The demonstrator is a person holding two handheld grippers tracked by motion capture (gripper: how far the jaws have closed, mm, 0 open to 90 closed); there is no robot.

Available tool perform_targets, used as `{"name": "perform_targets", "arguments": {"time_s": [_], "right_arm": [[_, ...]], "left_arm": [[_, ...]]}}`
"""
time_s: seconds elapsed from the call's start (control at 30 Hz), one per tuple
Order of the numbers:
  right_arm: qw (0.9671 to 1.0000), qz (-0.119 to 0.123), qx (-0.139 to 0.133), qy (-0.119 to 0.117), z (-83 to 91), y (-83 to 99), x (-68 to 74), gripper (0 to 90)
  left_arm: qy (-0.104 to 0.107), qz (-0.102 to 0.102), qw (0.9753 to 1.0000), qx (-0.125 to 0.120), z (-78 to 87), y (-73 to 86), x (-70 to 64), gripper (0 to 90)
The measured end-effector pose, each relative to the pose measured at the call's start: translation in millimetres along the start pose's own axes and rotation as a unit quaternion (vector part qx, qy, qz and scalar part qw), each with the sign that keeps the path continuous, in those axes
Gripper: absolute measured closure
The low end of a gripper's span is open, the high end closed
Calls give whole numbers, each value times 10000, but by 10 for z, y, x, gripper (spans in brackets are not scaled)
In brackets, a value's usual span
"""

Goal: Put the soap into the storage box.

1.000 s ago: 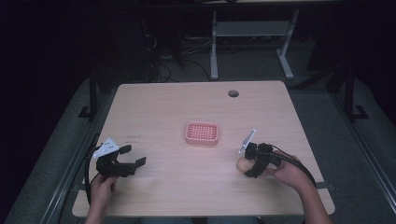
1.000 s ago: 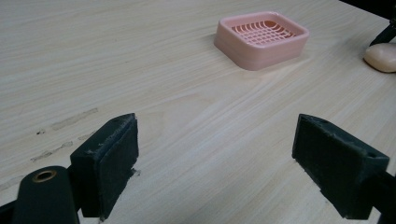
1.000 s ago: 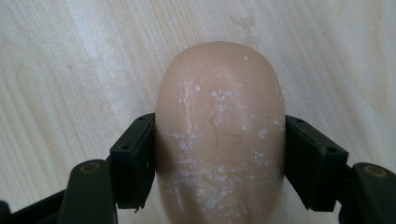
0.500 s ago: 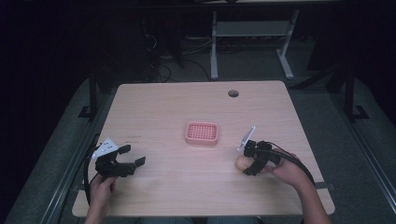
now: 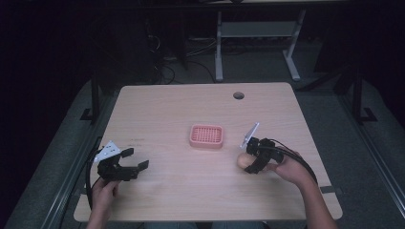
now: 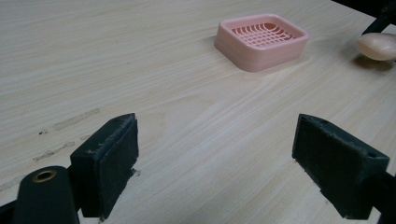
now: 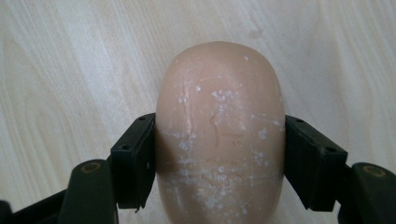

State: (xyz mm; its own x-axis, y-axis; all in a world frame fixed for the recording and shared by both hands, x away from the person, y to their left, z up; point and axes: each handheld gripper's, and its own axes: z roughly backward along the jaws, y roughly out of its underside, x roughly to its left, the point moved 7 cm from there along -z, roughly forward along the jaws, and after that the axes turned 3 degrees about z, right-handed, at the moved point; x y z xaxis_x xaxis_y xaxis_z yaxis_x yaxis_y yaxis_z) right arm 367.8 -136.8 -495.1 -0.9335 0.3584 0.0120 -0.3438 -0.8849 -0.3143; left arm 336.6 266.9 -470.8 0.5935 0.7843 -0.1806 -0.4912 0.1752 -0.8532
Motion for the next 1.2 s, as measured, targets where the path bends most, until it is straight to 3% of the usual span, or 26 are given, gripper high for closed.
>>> {"name": "perform_targets", "arguments": {"time_s": [1.2], "right_arm": [[9998, 117, -149, -73, 68, -337, -155, 318]], "left_arm": [[-3, 12, 10000, 4, 5, -2, 12, 143]]}}
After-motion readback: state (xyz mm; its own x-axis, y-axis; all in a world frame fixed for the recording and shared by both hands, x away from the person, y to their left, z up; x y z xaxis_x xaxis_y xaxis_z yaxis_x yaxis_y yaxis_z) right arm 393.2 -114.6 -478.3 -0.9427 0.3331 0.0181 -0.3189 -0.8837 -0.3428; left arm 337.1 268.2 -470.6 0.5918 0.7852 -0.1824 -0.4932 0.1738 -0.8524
